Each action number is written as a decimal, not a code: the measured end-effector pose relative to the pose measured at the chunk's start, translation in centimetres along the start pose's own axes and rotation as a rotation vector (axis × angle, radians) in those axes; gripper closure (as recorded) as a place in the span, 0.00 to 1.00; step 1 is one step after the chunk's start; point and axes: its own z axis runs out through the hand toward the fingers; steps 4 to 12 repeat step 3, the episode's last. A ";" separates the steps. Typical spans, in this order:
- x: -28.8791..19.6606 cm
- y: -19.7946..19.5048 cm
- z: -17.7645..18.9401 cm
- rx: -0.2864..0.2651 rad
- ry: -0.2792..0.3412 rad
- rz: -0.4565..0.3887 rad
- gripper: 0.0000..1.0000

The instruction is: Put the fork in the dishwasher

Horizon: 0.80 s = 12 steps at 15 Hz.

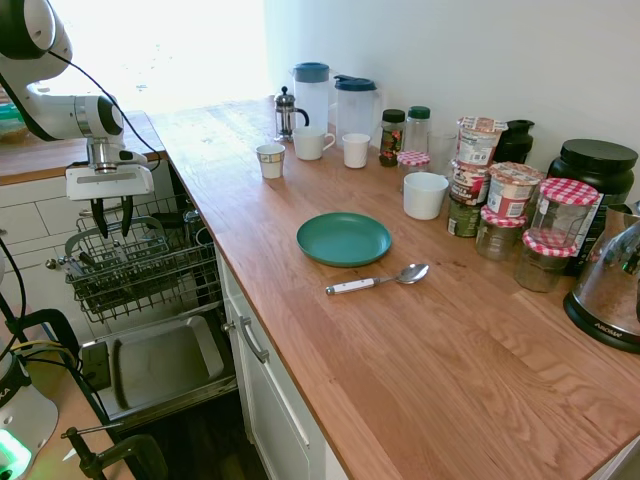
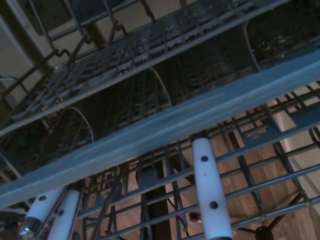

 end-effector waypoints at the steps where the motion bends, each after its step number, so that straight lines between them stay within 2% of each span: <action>1: -0.1 0.4 -0.9 0.011 0.011 0.010 0.00; 3: -0.4 1.4 -3.0 0.037 0.031 0.042 0.00; 12: -0.4 1.4 -3.0 0.037 0.031 0.042 0.00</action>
